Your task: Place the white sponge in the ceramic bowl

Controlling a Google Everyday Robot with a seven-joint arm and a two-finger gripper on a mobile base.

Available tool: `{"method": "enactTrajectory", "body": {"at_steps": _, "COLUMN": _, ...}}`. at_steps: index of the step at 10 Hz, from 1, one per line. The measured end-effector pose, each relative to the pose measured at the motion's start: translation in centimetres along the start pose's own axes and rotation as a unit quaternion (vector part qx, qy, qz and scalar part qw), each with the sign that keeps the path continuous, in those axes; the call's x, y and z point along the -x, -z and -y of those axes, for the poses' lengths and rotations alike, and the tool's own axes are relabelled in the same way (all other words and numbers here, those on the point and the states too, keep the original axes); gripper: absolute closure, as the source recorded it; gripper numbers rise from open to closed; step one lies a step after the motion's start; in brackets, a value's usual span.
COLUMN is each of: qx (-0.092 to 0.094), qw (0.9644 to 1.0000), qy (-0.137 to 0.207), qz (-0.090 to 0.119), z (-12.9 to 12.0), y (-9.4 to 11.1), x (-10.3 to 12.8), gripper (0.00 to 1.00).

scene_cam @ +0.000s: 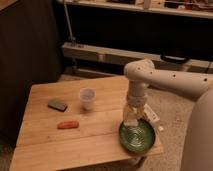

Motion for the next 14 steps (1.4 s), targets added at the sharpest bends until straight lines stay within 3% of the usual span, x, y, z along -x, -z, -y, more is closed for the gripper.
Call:
{"method": "enactTrajectory", "body": {"at_steps": 2, "qx": -0.010, "qw": 0.9996, "qy": 0.007, "qz": -0.026, "z": 0.0, "y": -0.1, "x": -2.4, "gripper": 0.93}}
{"method": "enactTrajectory", "body": {"at_steps": 3, "qx": -0.015, "qw": 0.9992, "qy": -0.001, "qz": -0.036, "z": 0.6, "y": -0.2, "x": -3.7, "gripper": 0.83}}
{"method": "enactTrajectory", "body": {"at_steps": 5, "qx": -0.015, "qw": 0.9998, "qy": -0.006, "qz": -0.015, "z": 0.8, "y": -0.6, "x": -3.8, "gripper": 0.61}}
{"method": "enactTrajectory", "body": {"at_steps": 9, "qx": -0.016, "qw": 0.9997, "qy": 0.001, "qz": -0.018, "z": -0.6, "y": -0.4, "x": -2.7, "gripper": 0.24}}
{"method": "enactTrajectory", "body": {"at_steps": 12, "qx": -0.018, "qw": 0.9997, "qy": -0.005, "qz": -0.015, "z": 0.7, "y": -0.8, "x": -3.8, "gripper": 0.20}}
{"method": "enactTrajectory", "body": {"at_steps": 14, "qx": -0.019, "qw": 0.9997, "qy": 0.001, "qz": -0.013, "z": 0.0, "y": -0.7, "x": -3.3, "gripper": 0.20}}
